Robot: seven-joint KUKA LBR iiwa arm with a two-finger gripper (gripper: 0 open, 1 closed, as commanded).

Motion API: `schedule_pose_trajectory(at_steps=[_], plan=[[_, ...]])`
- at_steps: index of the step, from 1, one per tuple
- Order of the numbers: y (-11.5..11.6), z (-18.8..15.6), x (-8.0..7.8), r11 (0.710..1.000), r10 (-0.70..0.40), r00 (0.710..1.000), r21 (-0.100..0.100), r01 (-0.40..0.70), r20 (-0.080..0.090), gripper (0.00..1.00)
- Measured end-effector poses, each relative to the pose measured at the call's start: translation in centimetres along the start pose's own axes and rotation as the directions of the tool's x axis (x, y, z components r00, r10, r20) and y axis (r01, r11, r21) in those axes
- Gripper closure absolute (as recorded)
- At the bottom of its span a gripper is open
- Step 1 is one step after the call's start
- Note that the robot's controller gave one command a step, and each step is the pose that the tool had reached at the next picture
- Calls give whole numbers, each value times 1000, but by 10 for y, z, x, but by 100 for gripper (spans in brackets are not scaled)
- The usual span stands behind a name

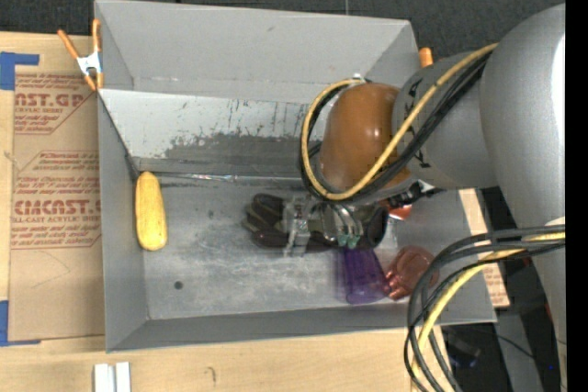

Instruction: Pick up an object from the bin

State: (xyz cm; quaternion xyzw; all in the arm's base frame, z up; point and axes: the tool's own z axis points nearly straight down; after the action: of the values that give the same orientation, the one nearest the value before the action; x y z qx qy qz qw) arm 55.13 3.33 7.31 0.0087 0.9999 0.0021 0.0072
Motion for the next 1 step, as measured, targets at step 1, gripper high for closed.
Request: schedule_pose_trajectory(at_steps=[1], plan=[[0, -5, 2, 1000, 0, 1000, 1, 0, -8, 100]])
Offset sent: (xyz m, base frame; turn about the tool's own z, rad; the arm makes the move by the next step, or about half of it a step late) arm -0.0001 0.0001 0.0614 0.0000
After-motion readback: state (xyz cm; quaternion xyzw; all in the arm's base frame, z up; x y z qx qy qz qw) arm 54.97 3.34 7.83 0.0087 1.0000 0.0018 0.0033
